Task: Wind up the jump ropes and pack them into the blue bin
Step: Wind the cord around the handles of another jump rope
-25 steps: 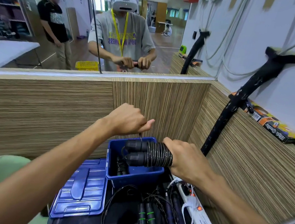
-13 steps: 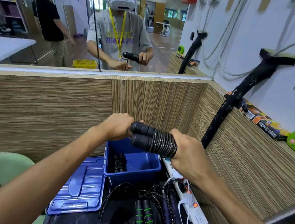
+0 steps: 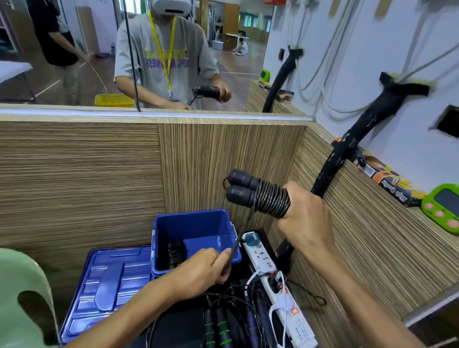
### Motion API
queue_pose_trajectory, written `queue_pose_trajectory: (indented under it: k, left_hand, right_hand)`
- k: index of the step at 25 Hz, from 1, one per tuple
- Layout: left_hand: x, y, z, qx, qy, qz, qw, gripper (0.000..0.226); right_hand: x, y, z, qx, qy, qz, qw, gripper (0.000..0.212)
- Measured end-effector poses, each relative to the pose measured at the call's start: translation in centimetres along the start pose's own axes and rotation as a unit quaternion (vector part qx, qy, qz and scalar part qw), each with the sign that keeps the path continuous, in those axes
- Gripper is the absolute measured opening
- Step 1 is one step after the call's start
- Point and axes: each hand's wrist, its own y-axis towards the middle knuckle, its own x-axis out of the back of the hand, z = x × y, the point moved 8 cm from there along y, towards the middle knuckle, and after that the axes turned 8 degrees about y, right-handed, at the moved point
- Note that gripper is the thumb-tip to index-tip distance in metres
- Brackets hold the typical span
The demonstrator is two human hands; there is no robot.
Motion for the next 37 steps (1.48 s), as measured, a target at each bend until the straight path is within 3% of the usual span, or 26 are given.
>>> queue_pose_trajectory:
  k: [9, 13, 17, 20, 22, 25, 28, 31, 34, 37]
  left_hand:
    - [0.6, -2.6, -0.3, 0.022, -0.127, 0.094, 0.987, 0.052]
    - [0.5, -2.2, 1.0, 0.047, -0.102, 0.067, 0.991, 0.051]
    - [4.3, 0.2, 4.0, 0.065, 0.042, -0.107, 0.991, 0.049]
    - [8.9, 0.9, 3.7, 0.017, 0.188, -0.161, 0.969, 0.072]
    - [11.6, 1.2, 0.2, -0.062, 0.353, -0.179, 0.916, 0.077]
    - [13.2, 1.2, -5.7, -0.158, 0.506, -0.170, 0.831, 0.066]
    - [12.8, 1.3, -8.1, -0.162, 0.591, -0.162, 0.774, 0.065]
    - [12.1, 1.0, -9.9, -0.137, 0.614, -0.175, 0.757, 0.062]
    - [10.5, 0.0, -11.3, -0.087, 0.607, -0.201, 0.764, 0.055]
    - [8.3, -0.7, -11.0, -0.050, 0.571, -0.207, 0.793, 0.019]
  right_hand:
    - [0.0, 0.9, 0.3, -0.004, 0.021, -0.005, 1.000, 0.027]
    - [-0.9, 0.4, 1.5, 0.022, 0.051, 0.011, 0.998, 0.025]
    - [-2.7, -1.5, 4.9, 0.138, 0.106, 0.091, 0.981, 0.027]
    - [-4.2, -4.2, 5.7, 0.196, 0.127, 0.176, 0.956, 0.034]
    - [-4.7, -5.5, 5.5, 0.208, 0.115, 0.202, 0.950, 0.031]
    - [-5.1, -6.1, 5.3, 0.216, 0.061, 0.212, 0.951, 0.033]
    - [-5.4, -6.5, 4.8, 0.192, -0.008, 0.210, 0.959, 0.034]
    - [-5.5, -6.3, 3.8, 0.138, -0.056, 0.196, 0.969, 0.039]
    - [-5.8, -5.9, 3.2, 0.089, -0.080, 0.181, 0.976, 0.043]
    - [-5.5, -5.3, 2.1, 0.046, -0.092, 0.163, 0.981, 0.033]
